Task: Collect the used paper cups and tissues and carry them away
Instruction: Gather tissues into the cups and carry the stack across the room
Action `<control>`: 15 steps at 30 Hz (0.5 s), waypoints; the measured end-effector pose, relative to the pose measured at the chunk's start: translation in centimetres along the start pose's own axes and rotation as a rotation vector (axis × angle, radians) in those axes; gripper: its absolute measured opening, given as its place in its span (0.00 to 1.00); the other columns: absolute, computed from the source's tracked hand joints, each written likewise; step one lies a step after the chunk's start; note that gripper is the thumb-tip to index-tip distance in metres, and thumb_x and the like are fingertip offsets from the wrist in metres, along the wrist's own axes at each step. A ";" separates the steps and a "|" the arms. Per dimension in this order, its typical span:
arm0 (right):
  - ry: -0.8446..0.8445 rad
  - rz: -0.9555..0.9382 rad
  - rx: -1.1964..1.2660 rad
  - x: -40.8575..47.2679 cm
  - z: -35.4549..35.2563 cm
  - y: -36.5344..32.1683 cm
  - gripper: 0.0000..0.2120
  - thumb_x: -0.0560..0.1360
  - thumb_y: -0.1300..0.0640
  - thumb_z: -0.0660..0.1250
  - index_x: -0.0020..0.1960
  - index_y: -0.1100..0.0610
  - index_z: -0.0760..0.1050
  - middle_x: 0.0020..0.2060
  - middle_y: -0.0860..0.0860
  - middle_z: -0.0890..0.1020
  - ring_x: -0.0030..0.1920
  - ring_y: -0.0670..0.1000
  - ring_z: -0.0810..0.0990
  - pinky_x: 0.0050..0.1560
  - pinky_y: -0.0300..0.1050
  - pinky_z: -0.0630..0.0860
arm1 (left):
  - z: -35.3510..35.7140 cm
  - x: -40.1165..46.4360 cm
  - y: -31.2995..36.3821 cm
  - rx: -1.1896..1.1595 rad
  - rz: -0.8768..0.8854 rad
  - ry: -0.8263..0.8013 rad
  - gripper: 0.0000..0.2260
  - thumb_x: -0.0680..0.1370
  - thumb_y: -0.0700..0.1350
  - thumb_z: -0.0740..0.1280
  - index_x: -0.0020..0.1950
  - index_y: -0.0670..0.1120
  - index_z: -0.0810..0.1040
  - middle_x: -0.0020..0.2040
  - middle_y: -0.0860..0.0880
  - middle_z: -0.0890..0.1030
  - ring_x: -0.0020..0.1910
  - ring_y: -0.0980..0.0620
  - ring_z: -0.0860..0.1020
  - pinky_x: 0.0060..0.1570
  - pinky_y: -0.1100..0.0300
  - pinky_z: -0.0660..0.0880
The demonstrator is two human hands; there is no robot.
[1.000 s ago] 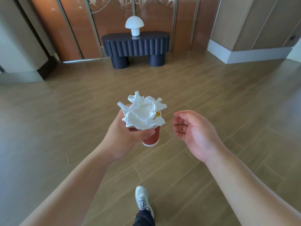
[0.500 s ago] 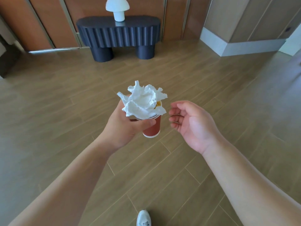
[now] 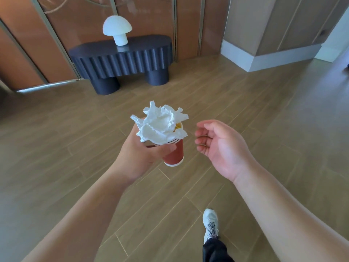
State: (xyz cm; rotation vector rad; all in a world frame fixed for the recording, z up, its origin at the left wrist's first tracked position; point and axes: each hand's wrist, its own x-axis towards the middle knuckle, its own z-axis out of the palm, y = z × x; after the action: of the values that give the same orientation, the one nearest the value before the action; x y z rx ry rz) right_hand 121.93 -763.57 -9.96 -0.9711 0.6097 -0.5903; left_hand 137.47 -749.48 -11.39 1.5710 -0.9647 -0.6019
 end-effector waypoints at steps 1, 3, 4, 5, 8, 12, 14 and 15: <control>-0.002 0.004 0.015 2.2 -0.5 -0.5 0.10 0.78 0.61 0.59 0.47 0.59 0.79 0.34 0.51 0.80 0.33 0.49 0.77 0.36 0.42 0.73 | 0.4 2.1 -0.2 -0.008 -0.011 0.011 0.30 0.68 0.46 0.79 0.69 0.47 0.76 0.59 0.52 0.85 0.59 0.52 0.83 0.56 0.54 0.80; -0.012 0.000 0.040 6.9 -1.4 -2.0 0.10 0.78 0.61 0.59 0.46 0.58 0.79 0.33 0.51 0.79 0.32 0.49 0.76 0.36 0.42 0.72 | 1.3 6.7 -0.3 0.005 -0.010 0.029 0.30 0.69 0.44 0.79 0.70 0.49 0.75 0.60 0.52 0.85 0.61 0.52 0.83 0.59 0.52 0.80; -0.023 -0.004 0.050 9.2 -1.8 -2.9 0.10 0.78 0.61 0.59 0.46 0.58 0.79 0.33 0.51 0.79 0.32 0.49 0.76 0.36 0.42 0.72 | 1.8 9.2 -0.1 0.023 -0.005 0.033 0.30 0.69 0.44 0.79 0.70 0.49 0.75 0.61 0.52 0.85 0.61 0.52 0.82 0.59 0.52 0.79; -0.039 -0.006 0.055 11.5 -2.2 -3.9 0.10 0.78 0.61 0.59 0.46 0.58 0.79 0.34 0.52 0.79 0.32 0.49 0.76 0.36 0.42 0.72 | 2.3 11.8 0.2 0.040 -0.001 0.040 0.30 0.69 0.44 0.79 0.70 0.50 0.75 0.60 0.52 0.85 0.61 0.52 0.82 0.59 0.52 0.79; -0.083 -0.002 0.024 18.0 -3.5 -7.1 0.10 0.77 0.62 0.59 0.45 0.58 0.79 0.34 0.52 0.80 0.33 0.49 0.76 0.36 0.42 0.72 | 3.6 19.0 1.5 0.064 -0.003 0.062 0.28 0.69 0.44 0.78 0.68 0.50 0.76 0.59 0.52 0.85 0.59 0.52 0.83 0.59 0.52 0.79; -0.117 -0.021 -0.006 25.8 -4.6 -11.0 0.10 0.77 0.61 0.59 0.45 0.58 0.80 0.34 0.52 0.80 0.33 0.49 0.77 0.35 0.42 0.73 | 4.0 27.1 2.0 0.054 0.004 0.126 0.31 0.69 0.44 0.79 0.70 0.49 0.74 0.62 0.52 0.84 0.63 0.51 0.81 0.64 0.46 0.78; -0.121 -0.018 0.023 29.2 -4.9 -12.3 0.09 0.77 0.61 0.60 0.46 0.58 0.80 0.34 0.52 0.80 0.33 0.49 0.77 0.35 0.42 0.73 | 4.0 30.2 1.7 0.042 -0.003 0.129 0.32 0.69 0.43 0.79 0.72 0.47 0.74 0.63 0.49 0.83 0.65 0.48 0.81 0.66 0.41 0.76; -0.130 -0.013 0.036 30.8 -4.9 -12.8 0.09 0.77 0.60 0.60 0.46 0.58 0.80 0.34 0.51 0.80 0.33 0.49 0.77 0.36 0.42 0.73 | 3.7 31.5 1.4 0.051 -0.013 0.128 0.32 0.69 0.43 0.79 0.71 0.46 0.74 0.63 0.49 0.84 0.64 0.48 0.81 0.67 0.40 0.76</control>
State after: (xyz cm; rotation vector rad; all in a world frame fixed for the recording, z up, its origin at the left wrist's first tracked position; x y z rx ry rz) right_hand 137.30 -793.39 -7.11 -0.9724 0.4763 -0.5431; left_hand 150.88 -777.97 -7.05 1.6409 -0.8806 -0.4831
